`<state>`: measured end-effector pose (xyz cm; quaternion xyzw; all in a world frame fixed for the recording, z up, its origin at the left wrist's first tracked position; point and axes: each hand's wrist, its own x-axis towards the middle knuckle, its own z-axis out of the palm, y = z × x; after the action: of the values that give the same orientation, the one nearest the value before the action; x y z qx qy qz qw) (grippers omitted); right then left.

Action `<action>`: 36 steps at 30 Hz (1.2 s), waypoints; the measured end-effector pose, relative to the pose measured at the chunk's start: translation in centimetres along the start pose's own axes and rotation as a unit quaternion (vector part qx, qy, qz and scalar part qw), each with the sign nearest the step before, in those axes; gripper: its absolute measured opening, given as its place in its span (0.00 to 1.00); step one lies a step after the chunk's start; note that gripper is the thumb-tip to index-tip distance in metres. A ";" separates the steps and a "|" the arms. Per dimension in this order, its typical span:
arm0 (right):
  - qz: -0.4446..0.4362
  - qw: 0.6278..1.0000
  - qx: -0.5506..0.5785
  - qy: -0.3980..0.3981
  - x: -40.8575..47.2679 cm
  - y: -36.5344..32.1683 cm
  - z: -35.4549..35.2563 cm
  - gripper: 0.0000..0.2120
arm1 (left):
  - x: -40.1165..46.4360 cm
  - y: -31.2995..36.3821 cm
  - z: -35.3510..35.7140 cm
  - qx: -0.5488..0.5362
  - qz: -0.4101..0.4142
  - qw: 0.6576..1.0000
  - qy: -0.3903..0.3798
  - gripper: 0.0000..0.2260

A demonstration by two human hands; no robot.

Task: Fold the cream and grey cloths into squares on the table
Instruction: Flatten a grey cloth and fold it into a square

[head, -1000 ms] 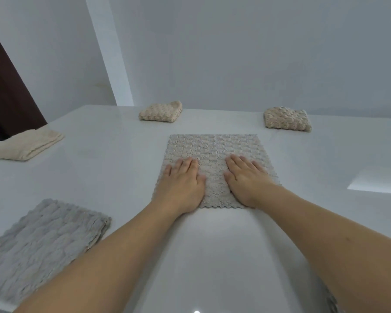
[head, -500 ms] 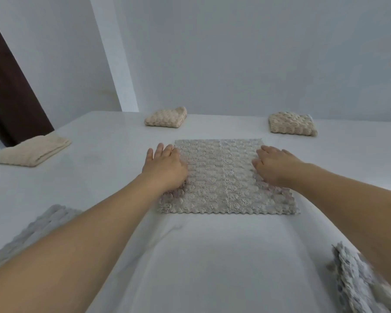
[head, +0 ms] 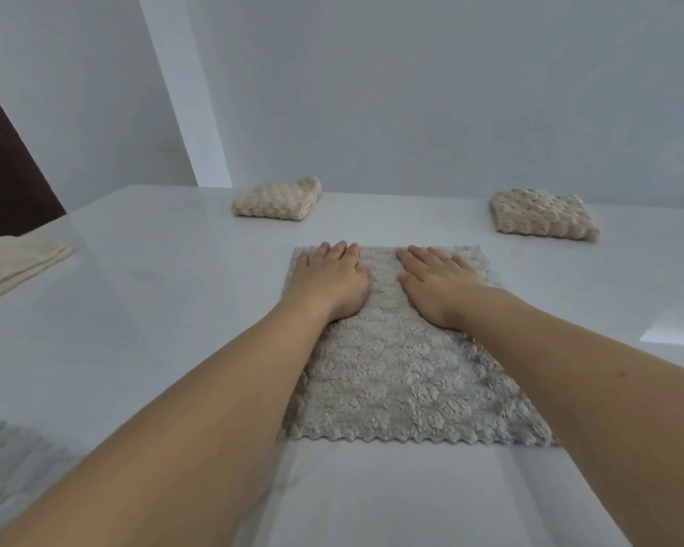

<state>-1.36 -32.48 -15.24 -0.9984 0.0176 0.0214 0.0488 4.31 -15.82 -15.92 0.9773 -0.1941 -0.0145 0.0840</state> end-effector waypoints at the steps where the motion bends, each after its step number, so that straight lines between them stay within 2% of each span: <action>1: 0.002 1.000 0.001 0.002 0.1 0.1 0.0 0.26 | 0.0 0.0 -0.1 0.003 -0.001 1.000 -0.001 0.26; 8: 0.010 1.000 0.008 -0.009 -0.5 1.6 -0.2 0.26 | -0.7 -2.1 -0.5 -0.011 0.006 1.000 -0.009 0.26; 12: 0.078 0.997 0.004 -0.027 -2.6 6.3 -0.8 0.26 | -2.7 -5.8 -1.1 -0.016 -0.043 0.999 -0.013 0.27; 15: 0.132 0.990 -0.037 -0.044 -3.6 7.8 -1.7 0.27 | -3.1 -5.6 -2.0 0.020 -0.076 0.997 -0.025 0.27; 17: 0.116 0.991 -0.070 -0.011 -4.1 6.0 -2.2 0.28 | -3.4 -3.6 -2.8 0.041 -0.071 0.997 0.009 0.27; 19: 0.048 0.997 -0.051 0.031 -4.9 2.7 -1.9 0.27 | -4.5 -1.0 -2.6 0.025 -0.020 0.998 0.047 0.26; 22: -0.053 0.999 -0.006 0.007 -5.3 -0.9 -0.1 0.27 | -6.4 1.2 -0.4 0.016 0.044 0.999 0.016 0.27; 24: -0.051 0.999 0.003 -0.016 -4.8 -0.4 0.3 0.27 | -6.6 0.8 0.2 0.003 0.031 0.999 -0.013 0.27; 31: -0.019 0.999 -0.014 -0.023 -4.8 1.4 0.1 0.27 | -6.9 -0.5 -0.2 0.003 0.028 1.000 -0.011 0.27; 36: 0.038 0.998 -0.034 -0.042 -6.3 4.3 -0.9 0.28 | -8.9 -5.1 -1.4 0.019 -0.048 0.998 -0.033 0.27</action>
<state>-7.76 -36.59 -14.50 -0.9963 0.0532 0.0653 0.0150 -1.93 -7.59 -15.47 0.9859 -0.1496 -0.0468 0.0584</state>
